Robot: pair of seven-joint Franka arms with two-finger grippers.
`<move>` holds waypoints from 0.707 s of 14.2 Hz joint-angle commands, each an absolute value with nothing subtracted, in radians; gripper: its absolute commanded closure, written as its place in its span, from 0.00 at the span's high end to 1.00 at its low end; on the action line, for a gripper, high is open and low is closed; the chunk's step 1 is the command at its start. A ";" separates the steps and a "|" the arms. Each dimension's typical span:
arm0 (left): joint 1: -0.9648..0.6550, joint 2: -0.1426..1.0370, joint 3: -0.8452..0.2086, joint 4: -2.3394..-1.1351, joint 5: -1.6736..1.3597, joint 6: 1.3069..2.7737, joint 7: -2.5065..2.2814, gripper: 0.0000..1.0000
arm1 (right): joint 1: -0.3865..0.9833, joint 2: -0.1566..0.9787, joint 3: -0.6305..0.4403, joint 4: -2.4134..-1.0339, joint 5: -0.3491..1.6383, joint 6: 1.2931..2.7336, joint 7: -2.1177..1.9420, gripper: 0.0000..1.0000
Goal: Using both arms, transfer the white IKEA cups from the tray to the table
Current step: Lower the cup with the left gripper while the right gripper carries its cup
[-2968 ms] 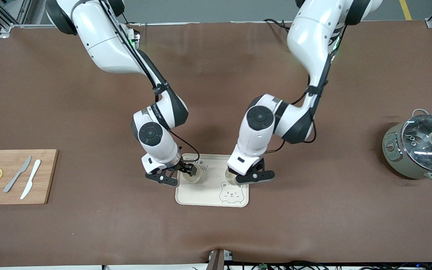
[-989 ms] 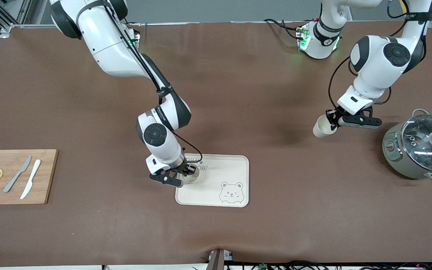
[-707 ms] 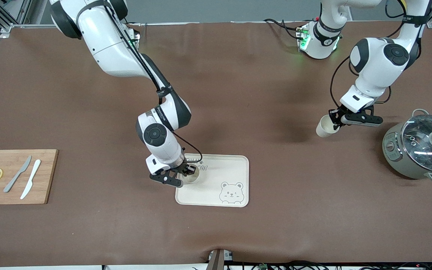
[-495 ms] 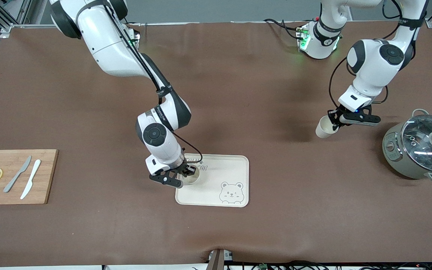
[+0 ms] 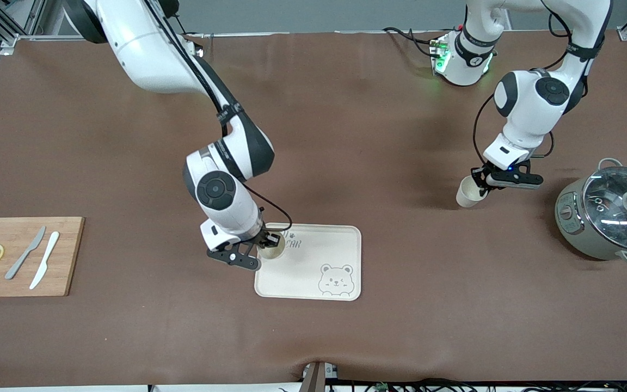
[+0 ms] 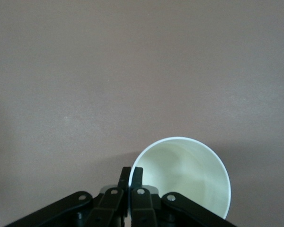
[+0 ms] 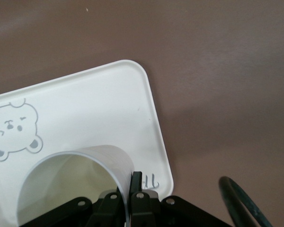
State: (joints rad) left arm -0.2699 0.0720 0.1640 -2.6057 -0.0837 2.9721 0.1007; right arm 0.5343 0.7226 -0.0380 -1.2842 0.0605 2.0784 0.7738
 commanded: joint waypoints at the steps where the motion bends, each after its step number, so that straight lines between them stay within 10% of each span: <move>1: -0.267 0.095 0.158 -2.596 -0.110 2.996 0.137 0.00 | 0.488 0.608 -0.031 -1.302 0.074 1.943 0.740 0.00; 10: -0.268 0.143 0.089 -2.592 -0.238 2.993 0.135 0.00 | 0.197 0.407 -0.037 -1.302 0.078 1.629 0.159 0.00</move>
State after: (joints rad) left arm -0.2710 0.1295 0.1069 -2.6011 -0.1985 2.9814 0.1036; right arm 0.2827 0.4366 -0.0533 -1.2757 0.0614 1.6513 0.2975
